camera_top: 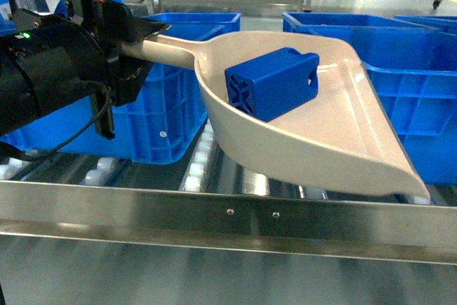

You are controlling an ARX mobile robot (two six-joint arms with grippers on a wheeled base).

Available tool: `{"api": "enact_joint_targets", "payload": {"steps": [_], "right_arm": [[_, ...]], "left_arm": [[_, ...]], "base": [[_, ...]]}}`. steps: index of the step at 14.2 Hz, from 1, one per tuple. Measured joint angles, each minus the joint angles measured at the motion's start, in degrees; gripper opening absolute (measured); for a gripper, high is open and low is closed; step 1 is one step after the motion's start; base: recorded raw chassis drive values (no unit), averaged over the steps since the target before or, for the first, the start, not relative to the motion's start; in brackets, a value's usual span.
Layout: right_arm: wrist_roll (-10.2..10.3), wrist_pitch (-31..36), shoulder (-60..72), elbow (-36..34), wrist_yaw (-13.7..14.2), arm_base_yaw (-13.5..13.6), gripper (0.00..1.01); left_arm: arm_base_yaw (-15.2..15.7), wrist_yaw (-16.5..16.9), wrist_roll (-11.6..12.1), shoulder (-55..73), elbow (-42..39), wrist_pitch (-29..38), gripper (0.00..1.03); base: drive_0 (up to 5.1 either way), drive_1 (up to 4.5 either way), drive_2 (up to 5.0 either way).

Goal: Place part in tray to right shelf

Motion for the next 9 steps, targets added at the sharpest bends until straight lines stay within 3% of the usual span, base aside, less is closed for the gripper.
{"api": "enact_joint_targets", "payload": {"steps": [1,4,6,7,8,9], "right_arm": [[0.0,0.0,0.02,0.0,0.0,0.0,0.98],[0.0,0.0,0.0,0.0,0.0,-0.04,0.98],[0.0,0.0,0.0,0.0,0.0,-0.04,0.98],[0.0,0.0,0.0,0.0,0.0,-0.04,0.98],[0.0,0.0,0.0,0.0,0.0,-0.04,0.98],[0.0,-0.02,0.0,0.0,0.0,-0.04,0.98]], "left_arm": [[-0.66,-6.97,3.39,-3.1,0.0,-3.37,0.14],[1.05,-9.86,2.58,-8.92,1.55,-3.96,0.14],[4.52,-16.33,1.55,-12.26,5.81,-13.94,0.14],[7.34,-21.59,1.75,-13.51,8.81,-20.48,0.14],[9.03,-26.71,3.76,-14.03,11.1,-24.48,0.14],[10.73,-34.47,8.52,-14.19,14.05,-28.33,0.14]], "base": [[0.0,0.0,0.0],[0.0,0.0,0.0],[0.0,0.0,0.0],[0.0,0.0,0.0],[0.0,0.0,0.0],[0.0,0.0,0.0]]}}
